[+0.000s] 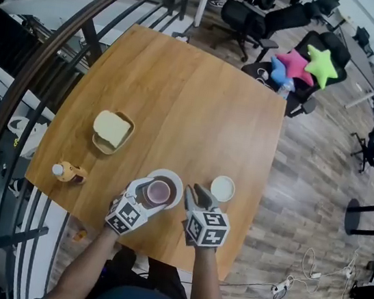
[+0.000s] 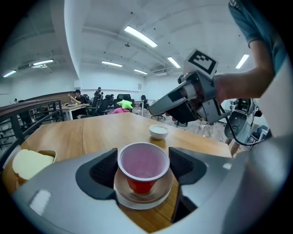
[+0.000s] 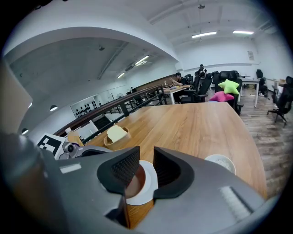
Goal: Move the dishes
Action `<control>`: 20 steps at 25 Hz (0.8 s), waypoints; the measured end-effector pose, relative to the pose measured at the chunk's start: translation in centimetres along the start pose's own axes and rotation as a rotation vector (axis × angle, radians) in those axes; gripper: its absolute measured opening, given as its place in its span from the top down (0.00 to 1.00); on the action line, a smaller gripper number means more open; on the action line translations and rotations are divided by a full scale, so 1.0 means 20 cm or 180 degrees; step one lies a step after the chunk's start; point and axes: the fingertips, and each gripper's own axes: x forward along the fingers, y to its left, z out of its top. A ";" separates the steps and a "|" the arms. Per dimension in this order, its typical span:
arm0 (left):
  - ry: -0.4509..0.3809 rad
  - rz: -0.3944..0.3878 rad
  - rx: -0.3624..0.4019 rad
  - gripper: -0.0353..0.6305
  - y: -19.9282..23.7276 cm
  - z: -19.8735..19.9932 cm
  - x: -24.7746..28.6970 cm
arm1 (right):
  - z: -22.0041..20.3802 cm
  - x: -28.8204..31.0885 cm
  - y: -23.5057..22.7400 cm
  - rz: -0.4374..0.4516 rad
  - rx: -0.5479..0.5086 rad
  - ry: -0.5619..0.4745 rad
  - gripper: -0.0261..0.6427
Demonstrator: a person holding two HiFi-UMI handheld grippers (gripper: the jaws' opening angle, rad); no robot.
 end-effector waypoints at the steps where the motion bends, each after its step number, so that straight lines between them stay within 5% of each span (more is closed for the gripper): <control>1: -0.0022 0.0018 0.0009 0.43 0.01 0.02 -0.01 | 0.00 0.00 0.00 0.0004 0.0001 0.0008 0.85; 20: -0.0274 0.0477 -0.0069 0.43 0.26 0.14 -0.28 | -0.12 0.11 0.04 0.0017 0.0016 0.0219 0.85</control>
